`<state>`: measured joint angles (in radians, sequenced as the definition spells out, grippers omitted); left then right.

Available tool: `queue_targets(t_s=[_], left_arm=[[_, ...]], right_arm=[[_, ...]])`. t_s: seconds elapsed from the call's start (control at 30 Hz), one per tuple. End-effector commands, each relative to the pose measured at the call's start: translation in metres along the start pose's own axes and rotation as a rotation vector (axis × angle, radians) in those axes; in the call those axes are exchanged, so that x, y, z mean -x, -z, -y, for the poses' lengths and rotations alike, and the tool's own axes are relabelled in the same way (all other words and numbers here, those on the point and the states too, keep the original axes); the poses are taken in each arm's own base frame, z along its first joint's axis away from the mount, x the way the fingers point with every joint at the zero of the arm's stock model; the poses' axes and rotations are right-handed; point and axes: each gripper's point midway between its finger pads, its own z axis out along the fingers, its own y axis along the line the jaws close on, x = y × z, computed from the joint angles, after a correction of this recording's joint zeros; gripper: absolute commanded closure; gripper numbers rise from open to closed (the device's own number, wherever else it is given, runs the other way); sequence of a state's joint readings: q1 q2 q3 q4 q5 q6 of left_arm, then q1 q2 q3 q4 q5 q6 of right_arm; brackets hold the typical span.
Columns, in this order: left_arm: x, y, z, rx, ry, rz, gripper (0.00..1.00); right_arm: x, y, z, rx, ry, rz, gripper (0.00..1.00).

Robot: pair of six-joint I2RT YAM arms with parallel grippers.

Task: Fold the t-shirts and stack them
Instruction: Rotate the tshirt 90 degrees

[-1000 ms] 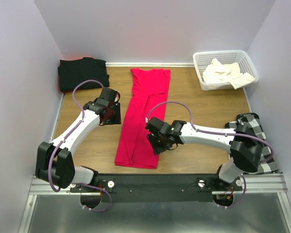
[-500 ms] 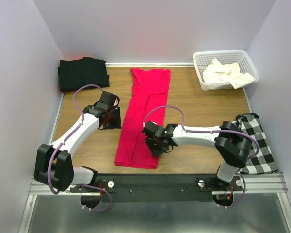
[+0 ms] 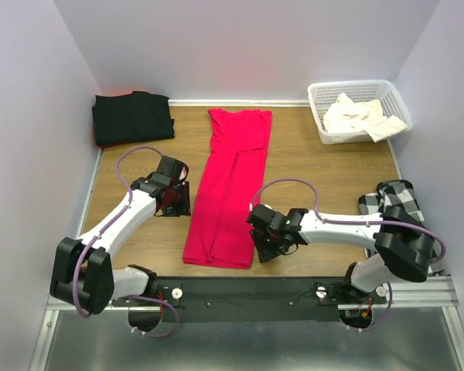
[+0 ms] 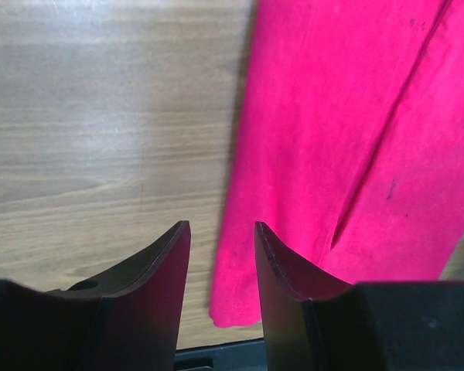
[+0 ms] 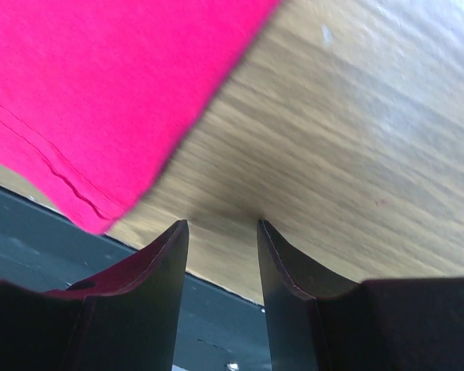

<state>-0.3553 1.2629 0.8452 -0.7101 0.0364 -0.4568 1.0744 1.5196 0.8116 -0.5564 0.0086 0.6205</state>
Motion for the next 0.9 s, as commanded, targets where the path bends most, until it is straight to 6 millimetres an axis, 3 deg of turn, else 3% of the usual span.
queue_targets(t_s=[0.0,0.17,0.2,0.43,0.67,0.8,0.87], left_arm=[[-0.008,0.010,0.004,-0.043,0.003,0.005,0.52],[-0.008,0.015,0.000,-0.031,0.023,0.040,0.53],[-0.008,0.016,0.000,-0.032,0.034,0.043,0.53],[-0.004,0.021,0.002,-0.036,0.055,0.067,0.53],[-0.001,0.019,-0.001,-0.017,0.053,0.070,0.55],[0.000,0.018,-0.001,-0.013,0.050,0.070,0.55],[0.000,0.017,-0.001,-0.013,0.047,0.067,0.56]], right_arm=[[-0.038,-0.001,0.026,-0.094,0.002,-0.110,0.50],[0.006,0.013,0.006,-0.082,0.012,0.001,0.50],[0.023,0.020,-0.005,-0.057,0.012,0.040,0.50],[0.063,0.015,-0.034,-0.041,0.049,0.092,0.50],[0.074,-0.019,-0.050,-0.037,0.110,0.061,0.50],[0.061,-0.039,-0.048,-0.055,0.126,0.006,0.51],[0.052,-0.038,-0.047,-0.052,0.119,-0.013,0.51]])
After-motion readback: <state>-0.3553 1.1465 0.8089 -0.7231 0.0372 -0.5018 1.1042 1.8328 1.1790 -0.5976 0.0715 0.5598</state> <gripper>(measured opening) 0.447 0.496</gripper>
